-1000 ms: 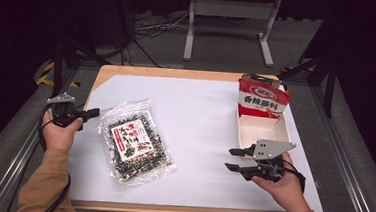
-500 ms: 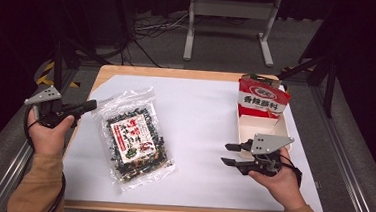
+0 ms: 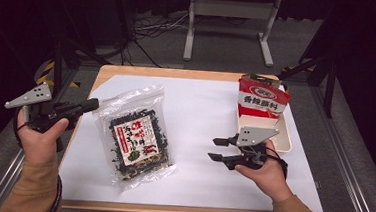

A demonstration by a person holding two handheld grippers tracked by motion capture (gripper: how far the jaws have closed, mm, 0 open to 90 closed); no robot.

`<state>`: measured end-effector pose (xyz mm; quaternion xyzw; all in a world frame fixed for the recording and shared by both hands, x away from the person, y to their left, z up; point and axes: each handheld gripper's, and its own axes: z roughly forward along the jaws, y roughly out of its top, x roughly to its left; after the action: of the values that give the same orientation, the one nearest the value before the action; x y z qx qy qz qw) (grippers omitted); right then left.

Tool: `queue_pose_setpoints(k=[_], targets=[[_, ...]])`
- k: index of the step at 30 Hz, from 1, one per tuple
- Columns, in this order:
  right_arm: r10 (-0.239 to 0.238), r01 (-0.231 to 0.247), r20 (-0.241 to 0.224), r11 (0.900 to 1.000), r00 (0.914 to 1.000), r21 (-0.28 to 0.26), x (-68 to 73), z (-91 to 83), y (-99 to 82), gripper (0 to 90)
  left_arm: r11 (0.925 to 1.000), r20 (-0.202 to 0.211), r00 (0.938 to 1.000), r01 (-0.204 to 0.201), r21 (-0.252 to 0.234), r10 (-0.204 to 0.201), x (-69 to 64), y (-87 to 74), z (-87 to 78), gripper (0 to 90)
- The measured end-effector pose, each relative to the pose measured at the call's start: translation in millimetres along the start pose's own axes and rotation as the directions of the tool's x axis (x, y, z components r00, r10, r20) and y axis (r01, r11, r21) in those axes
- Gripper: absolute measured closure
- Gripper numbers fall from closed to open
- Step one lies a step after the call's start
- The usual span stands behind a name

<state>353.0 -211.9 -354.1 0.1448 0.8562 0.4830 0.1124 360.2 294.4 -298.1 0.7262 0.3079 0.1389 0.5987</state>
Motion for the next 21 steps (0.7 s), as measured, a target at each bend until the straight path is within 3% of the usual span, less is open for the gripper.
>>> queue_pose_setpoints(k=[9, 17, 21], targets=[[-0.005, 0.004, -0.042, 0.9999, 0.9991, -0.013, -1.0, 22.4, 14.6, 45.9, 0.9982, 0.041, 0.9974, -0.059, -0.003, 0.059, -20.4, 10.6, -6.1, 90.0], [-0.002, 0.001, -0.077, 0.9998, 0.9971, -0.018, -3.1, 42.1, 29.7, 40.9, 0.9965, 0.087, 0.9927, -0.083, -0.007, 0.084, -32.0, 14.1, -9.8, 90.0], [0.016, -0.019, -0.1, 0.9993, 0.9948, -0.032, -6.2, 53.9, 36.9, 40.6, 0.9957, 0.089, 0.9918, -0.092, -0.008, 0.092, -35.9, 14.5, -11.1, 90.0]])
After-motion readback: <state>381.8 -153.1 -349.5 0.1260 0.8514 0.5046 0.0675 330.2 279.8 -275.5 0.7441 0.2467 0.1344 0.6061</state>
